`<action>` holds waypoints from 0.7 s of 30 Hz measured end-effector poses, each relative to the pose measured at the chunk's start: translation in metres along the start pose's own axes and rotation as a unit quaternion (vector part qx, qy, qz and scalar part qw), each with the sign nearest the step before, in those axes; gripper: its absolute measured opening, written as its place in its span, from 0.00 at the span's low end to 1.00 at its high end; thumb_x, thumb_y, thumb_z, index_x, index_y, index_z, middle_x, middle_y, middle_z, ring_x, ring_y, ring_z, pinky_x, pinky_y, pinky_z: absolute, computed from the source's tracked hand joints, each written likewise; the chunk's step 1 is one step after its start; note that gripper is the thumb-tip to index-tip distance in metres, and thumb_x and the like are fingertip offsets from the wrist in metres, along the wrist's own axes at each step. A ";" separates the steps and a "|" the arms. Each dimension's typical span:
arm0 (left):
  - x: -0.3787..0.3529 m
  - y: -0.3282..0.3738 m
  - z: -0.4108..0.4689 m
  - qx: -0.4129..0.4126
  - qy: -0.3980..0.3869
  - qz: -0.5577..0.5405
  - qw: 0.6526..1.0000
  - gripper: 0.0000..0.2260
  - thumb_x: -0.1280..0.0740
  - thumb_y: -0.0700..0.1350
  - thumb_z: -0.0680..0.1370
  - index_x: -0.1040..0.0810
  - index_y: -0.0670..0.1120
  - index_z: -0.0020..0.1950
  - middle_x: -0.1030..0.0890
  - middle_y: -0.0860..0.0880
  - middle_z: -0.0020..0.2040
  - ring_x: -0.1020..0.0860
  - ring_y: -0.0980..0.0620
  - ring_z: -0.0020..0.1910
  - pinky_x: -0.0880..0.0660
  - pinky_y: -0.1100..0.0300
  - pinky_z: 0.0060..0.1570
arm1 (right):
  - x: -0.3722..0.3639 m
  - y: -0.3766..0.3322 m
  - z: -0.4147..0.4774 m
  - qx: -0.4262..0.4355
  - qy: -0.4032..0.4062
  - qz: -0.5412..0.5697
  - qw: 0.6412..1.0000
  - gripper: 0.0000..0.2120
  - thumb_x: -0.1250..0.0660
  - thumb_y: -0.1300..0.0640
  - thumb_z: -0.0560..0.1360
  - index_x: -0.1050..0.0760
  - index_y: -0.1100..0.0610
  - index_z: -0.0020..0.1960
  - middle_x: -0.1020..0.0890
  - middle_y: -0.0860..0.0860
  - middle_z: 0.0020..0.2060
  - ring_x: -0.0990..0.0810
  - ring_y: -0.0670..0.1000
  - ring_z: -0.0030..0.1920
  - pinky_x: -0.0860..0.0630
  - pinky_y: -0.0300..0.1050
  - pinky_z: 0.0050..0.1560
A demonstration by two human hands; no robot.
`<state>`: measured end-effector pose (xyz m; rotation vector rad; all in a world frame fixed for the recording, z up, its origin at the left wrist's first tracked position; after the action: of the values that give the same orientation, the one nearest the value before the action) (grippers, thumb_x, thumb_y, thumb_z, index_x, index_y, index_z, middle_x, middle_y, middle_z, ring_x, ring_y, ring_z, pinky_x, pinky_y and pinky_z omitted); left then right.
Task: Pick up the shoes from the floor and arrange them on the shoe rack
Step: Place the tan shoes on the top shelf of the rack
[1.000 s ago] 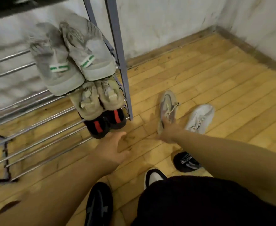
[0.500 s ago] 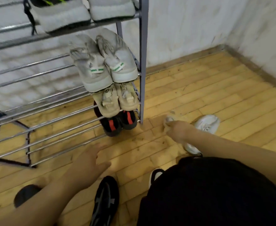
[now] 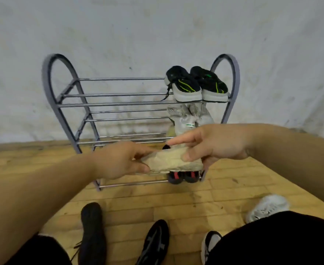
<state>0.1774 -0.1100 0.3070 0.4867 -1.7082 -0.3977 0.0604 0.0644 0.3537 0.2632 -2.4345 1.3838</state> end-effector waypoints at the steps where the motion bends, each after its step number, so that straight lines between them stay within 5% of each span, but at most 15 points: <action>1: 0.009 -0.007 -0.019 0.012 0.006 0.008 1.000 0.19 0.27 0.53 0.79 0.28 0.76 0.60 0.18 0.67 0.56 0.21 0.66 0.56 0.26 0.64 0.55 | -0.011 -0.015 0.006 0.019 -0.009 -0.010 1.000 0.21 0.29 0.58 0.79 0.24 0.35 0.64 0.15 0.51 0.53 0.18 0.58 0.46 0.18 0.49 0.52; 3: 0.019 -0.020 -0.054 0.041 0.026 0.018 0.999 0.17 0.26 0.52 0.78 0.26 0.76 0.54 0.18 0.66 0.50 0.21 0.65 0.50 0.27 0.67 0.48 | -0.035 -0.034 0.021 0.051 -0.028 -0.016 0.998 0.20 0.28 0.56 0.78 0.22 0.34 0.63 0.15 0.54 0.53 0.24 0.58 0.46 0.21 0.55 0.56; 5: 0.022 -0.036 -0.082 0.076 0.043 0.026 0.996 0.15 0.24 0.53 0.76 0.25 0.74 0.49 0.19 0.61 0.44 0.21 0.60 0.44 0.28 0.64 0.42 | -0.062 -0.046 0.036 0.083 -0.033 -0.021 0.996 0.22 0.29 0.58 0.79 0.24 0.37 0.66 0.14 0.41 0.46 0.21 0.47 0.44 0.21 0.58 0.55; 8: 0.033 -0.057 -0.109 0.130 0.061 0.043 0.989 0.16 0.21 0.52 0.73 0.21 0.63 0.57 0.19 0.49 0.43 0.21 0.49 0.42 0.26 0.55 0.42 | -0.095 -0.054 0.051 0.113 -0.010 -0.074 0.991 0.26 0.33 0.60 0.81 0.31 0.43 0.75 0.19 0.36 0.32 0.28 0.41 0.30 0.30 0.41 0.39; 10: 0.043 -0.068 -0.125 0.155 0.092 0.037 0.983 0.17 0.20 0.51 0.72 0.21 0.61 0.58 0.19 0.48 0.43 0.21 0.48 0.42 0.26 0.56 0.41 | -0.109 -0.063 0.056 0.128 0.031 -0.100 0.986 0.25 0.32 0.56 0.81 0.31 0.36 0.73 0.14 0.47 0.46 0.21 0.48 0.35 0.22 0.41 0.40; 11: 0.047 -0.072 -0.133 0.164 0.108 0.028 0.980 0.18 0.20 0.50 0.72 0.21 0.61 0.57 0.19 0.49 0.42 0.21 0.49 0.42 0.26 0.56 0.42 | -0.113 -0.067 0.059 0.138 0.050 -0.097 0.984 0.25 0.32 0.55 0.81 0.30 0.33 0.72 0.15 0.51 0.56 0.17 0.53 0.44 0.18 0.49 0.49; 13: 0.052 -0.079 -0.151 0.176 0.130 0.007 0.976 0.17 0.19 0.49 0.71 0.20 0.61 0.57 0.19 0.51 0.42 0.20 0.51 0.41 0.24 0.56 0.43 | -0.120 -0.076 0.065 0.162 0.068 -0.098 0.980 0.25 0.31 0.52 0.80 0.32 0.30 0.71 0.19 0.44 0.64 0.18 0.48 0.53 0.21 0.49 0.60; 16: 0.066 -0.079 -0.173 0.185 0.165 -0.008 0.969 0.18 0.19 0.48 0.72 0.18 0.59 0.58 0.18 0.50 0.42 0.20 0.52 0.41 0.25 0.58 0.40 | -0.135 -0.094 0.069 0.199 0.099 -0.182 0.958 0.29 0.28 0.45 0.76 0.35 0.30 0.73 0.27 0.30 0.62 0.26 0.33 0.57 0.33 0.22 0.54; 21: 0.100 -0.070 -0.210 0.188 0.242 0.039 0.951 0.16 0.20 0.47 0.73 0.18 0.59 0.58 0.21 0.58 0.41 0.24 0.61 0.39 0.32 0.64 0.38 | -0.157 -0.117 0.080 0.253 0.150 -0.189 0.937 0.28 0.29 0.40 0.74 0.33 0.31 0.71 0.25 0.34 0.62 0.26 0.38 0.60 0.28 0.39 0.61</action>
<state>0.3749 -0.2213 0.3940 0.7248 -1.3153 0.1106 0.2276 -0.0646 0.3509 0.5606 -1.6466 1.6928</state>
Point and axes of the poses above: each hand's wrist, its own z-axis towards the middle knuckle, its own x-axis out of the back of the hand, y = z × x, the point moved 6 cm from there along z, towards the middle knuckle
